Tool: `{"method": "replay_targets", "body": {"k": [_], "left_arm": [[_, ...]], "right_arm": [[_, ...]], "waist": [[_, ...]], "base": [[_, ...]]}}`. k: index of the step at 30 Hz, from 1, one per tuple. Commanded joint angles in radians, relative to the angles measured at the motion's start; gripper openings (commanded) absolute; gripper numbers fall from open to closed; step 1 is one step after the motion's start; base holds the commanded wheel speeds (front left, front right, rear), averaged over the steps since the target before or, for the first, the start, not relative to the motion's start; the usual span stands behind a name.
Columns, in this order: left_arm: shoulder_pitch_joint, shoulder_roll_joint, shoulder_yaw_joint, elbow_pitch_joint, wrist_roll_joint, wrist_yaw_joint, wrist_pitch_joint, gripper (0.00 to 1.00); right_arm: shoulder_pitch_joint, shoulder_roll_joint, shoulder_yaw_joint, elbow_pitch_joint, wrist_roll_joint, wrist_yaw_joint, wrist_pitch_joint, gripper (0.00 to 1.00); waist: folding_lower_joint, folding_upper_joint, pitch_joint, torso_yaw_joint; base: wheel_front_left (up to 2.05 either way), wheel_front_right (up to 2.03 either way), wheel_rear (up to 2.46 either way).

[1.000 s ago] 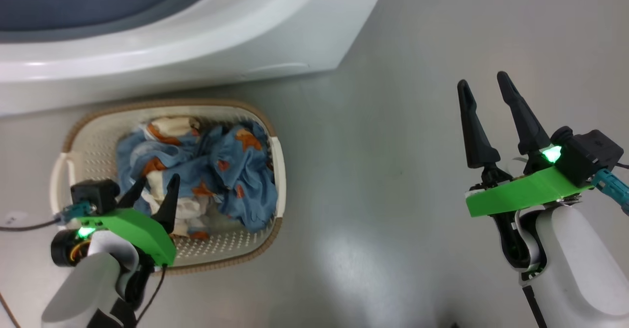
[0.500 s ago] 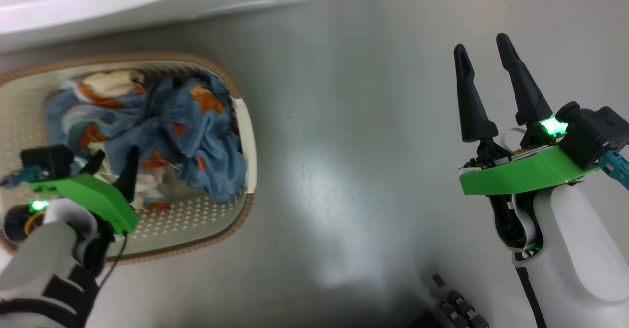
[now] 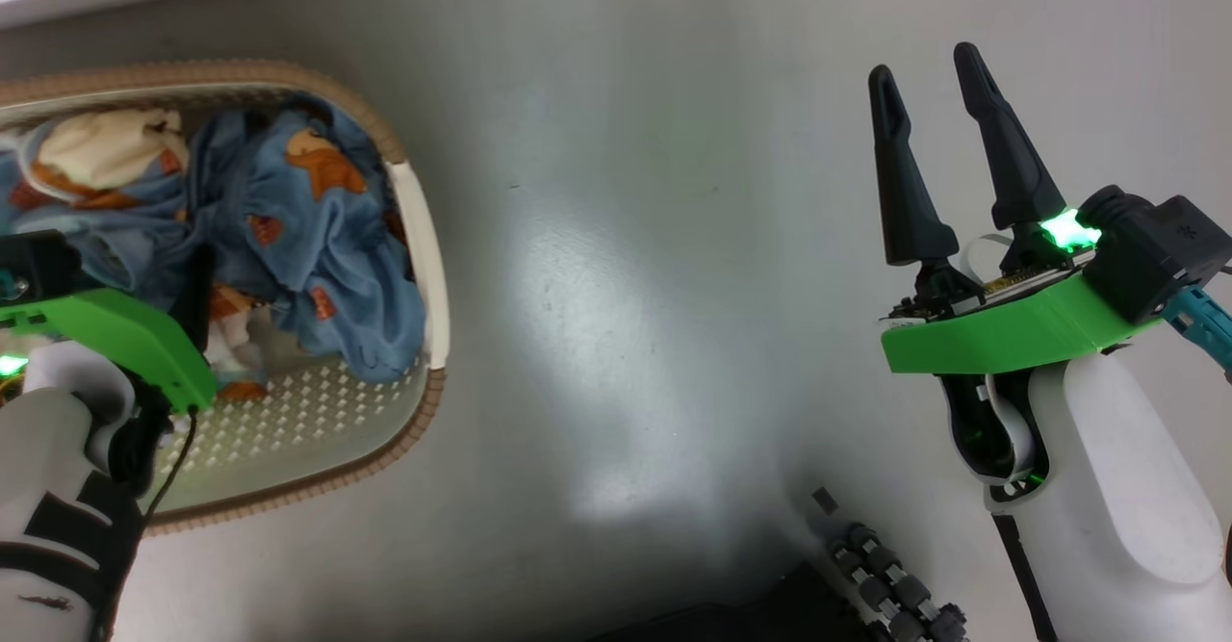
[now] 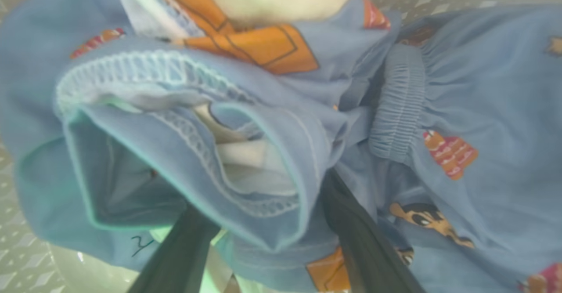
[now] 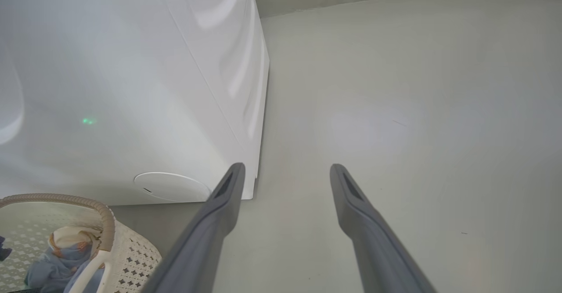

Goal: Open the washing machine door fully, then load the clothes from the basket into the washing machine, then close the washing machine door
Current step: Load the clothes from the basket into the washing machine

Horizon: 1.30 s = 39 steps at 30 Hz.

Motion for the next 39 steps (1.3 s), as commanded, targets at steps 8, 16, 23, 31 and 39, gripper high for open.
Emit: {"method": "replay_targets", "body": {"k": [8,16,23,31,39], "left_arm": [[0.007,0.057,-0.020,-0.007,-0.030,-0.002,-0.035,0.00],[0.020,0.057,-0.055,-0.015,-0.060,-0.002,-0.055,0.00],[0.066,0.037,-0.088,-0.061,-0.091,-0.002,-0.103,0.00],[0.175,0.022,-0.137,-0.149,-0.148,-0.002,-0.153,0.00],[0.271,0.030,-0.125,-0.277,-0.164,-0.002,-0.166,0.00]], "right_arm": [[0.031,0.009,0.019,-0.028,-0.005,0.008,-0.008,1.00],[0.023,0.015,0.025,-0.020,-0.001,0.008,-0.008,1.00],[0.017,0.016,0.029,0.002,0.006,0.008,-0.008,1.00],[0.027,-0.001,0.046,0.050,0.027,0.008,-0.008,1.00],[0.064,-0.029,0.044,0.092,0.057,0.008,-0.008,1.00]], "waist": [[0.0000,0.0000,0.001,-0.018],[0.0000,0.0000,-0.032,-0.009],[0.0000,0.0000,-0.120,0.022],[0.0000,0.0000,-0.293,0.073],[0.0000,0.0000,-0.465,0.132]], "base": [[0.00,0.00,0.00],[0.00,0.00,0.00],[0.00,0.00,0.00],[0.00,0.00,0.00],[0.00,0.00,0.00]]}}
